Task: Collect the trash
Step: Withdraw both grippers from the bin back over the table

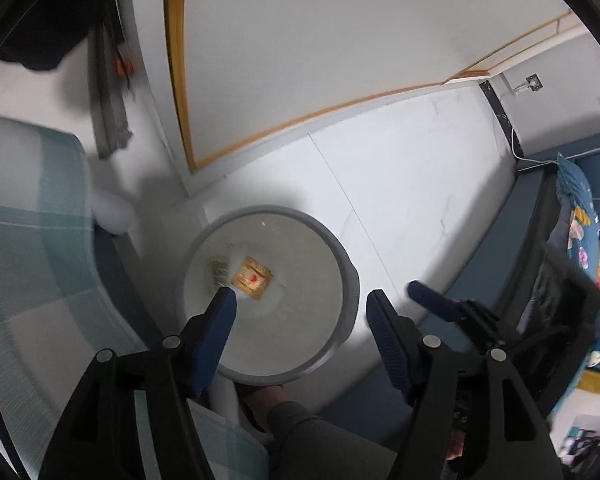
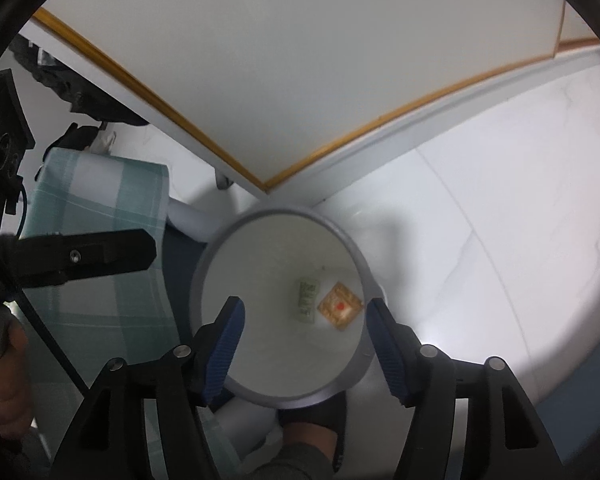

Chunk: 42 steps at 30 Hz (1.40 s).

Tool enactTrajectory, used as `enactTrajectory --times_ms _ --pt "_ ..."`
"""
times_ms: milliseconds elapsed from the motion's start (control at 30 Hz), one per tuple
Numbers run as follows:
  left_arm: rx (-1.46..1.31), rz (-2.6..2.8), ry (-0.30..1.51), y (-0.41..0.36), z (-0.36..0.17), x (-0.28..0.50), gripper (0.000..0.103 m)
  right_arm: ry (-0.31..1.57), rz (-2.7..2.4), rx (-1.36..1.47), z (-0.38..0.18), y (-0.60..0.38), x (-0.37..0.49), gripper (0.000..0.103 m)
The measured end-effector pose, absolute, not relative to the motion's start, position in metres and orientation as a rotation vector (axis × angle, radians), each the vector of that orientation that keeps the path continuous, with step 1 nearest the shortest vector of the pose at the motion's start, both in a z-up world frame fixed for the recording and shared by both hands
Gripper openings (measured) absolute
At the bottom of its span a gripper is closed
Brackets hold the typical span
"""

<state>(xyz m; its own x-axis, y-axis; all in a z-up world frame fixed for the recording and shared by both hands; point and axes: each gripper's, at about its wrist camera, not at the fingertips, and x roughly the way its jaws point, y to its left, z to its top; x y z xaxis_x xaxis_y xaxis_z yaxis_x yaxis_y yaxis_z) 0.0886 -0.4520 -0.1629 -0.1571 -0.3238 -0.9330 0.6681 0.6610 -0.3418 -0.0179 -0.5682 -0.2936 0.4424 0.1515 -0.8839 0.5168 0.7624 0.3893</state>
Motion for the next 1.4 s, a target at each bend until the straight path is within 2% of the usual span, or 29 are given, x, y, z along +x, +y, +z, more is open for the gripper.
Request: enactTrajectory --times_ms 333,467,567,833,900,1167,1267,1400 --pt "0.176 -0.801 1.293 -0.401 -0.098 0.1 0.066 0.99 -0.305 0.559 -0.206 -0.562 -0.03 0.07" --pt "0.129 -0.755 1.178 -0.371 -0.068 0.101 0.08 0.931 -0.313 0.499 -0.167 -0.552 -0.032 0.071" --pt "0.09 -0.721 1.087 -0.341 -0.047 0.101 0.082 0.871 -0.314 0.413 -0.131 -0.537 -0.033 0.076" --pt "0.096 -0.596 0.836 -0.262 0.0 0.097 0.083 0.749 -0.303 0.257 -0.051 -0.492 -0.026 0.078" --pt "0.077 -0.573 0.798 -0.244 0.012 0.096 0.088 0.722 -0.294 0.219 -0.034 -0.475 -0.022 0.081" --pt "-0.012 -0.454 0.665 -0.171 0.048 0.088 0.101 0.647 -0.225 0.104 0.01 -0.395 -0.008 0.087" --pt "-0.042 -0.412 0.646 -0.148 0.05 0.088 0.102 0.609 -0.186 0.066 0.024 -0.359 -0.005 0.092" --pt "-0.074 -0.351 0.622 -0.119 0.045 0.09 0.102 0.584 -0.119 0.017 0.034 -0.317 0.001 0.093"
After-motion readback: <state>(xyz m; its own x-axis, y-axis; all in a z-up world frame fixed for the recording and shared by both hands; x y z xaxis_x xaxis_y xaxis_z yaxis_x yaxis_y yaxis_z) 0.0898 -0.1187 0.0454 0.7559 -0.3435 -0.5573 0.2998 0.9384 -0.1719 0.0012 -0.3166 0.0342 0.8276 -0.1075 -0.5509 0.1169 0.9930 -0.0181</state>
